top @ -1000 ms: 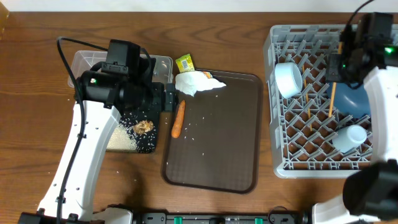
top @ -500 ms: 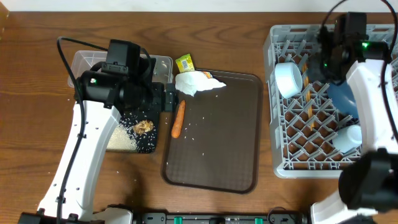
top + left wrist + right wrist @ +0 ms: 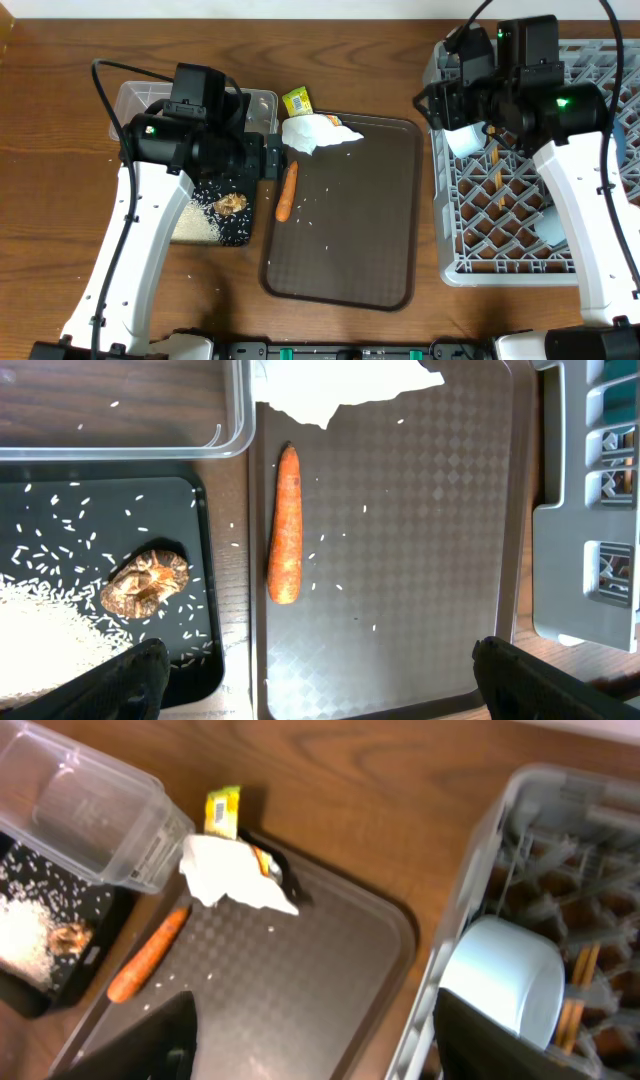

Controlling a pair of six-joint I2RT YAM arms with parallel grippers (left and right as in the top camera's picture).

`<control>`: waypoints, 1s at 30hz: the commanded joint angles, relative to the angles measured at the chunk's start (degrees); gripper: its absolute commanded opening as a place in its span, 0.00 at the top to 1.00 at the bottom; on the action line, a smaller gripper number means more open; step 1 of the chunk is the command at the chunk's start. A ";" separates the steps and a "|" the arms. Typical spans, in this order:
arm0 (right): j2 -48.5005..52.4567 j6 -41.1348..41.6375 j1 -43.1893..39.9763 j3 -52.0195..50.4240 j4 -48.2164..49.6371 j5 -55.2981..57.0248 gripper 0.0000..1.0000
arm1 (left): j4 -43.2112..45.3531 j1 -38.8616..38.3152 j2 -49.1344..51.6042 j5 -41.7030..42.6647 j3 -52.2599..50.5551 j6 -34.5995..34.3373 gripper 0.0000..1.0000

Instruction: Sort waste into correct bins and load items into the dishwasher rack

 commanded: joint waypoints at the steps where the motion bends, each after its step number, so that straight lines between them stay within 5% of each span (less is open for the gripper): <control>1: 0.28 2.49 0.04 0.35 1.97 -0.63 0.24 | -0.17 -0.07 -0.04 -0.11 0.07 0.79 0.02; 12: -12.26 3.80 -2.32 0.35 1.88 9.27 0.13 | 2.86 -0.07 -0.02 0.90 0.07 0.33 0.02; 14: -16.46 3.78 -2.56 0.35 1.31 12.48 0.01 | 2.69 -0.09 -0.02 2.62 0.07 0.33 0.02; 25: -30.64 3.80 -2.56 0.35 -0.87 15.43 0.01 | 8.33 -0.13 1.07 7.02 0.04 0.35 0.02; 30: -32.48 3.80 -2.56 0.35 -1.36 15.43 0.01 | 13.55 -2.21 1.16 1.95 0.07 1.20 0.02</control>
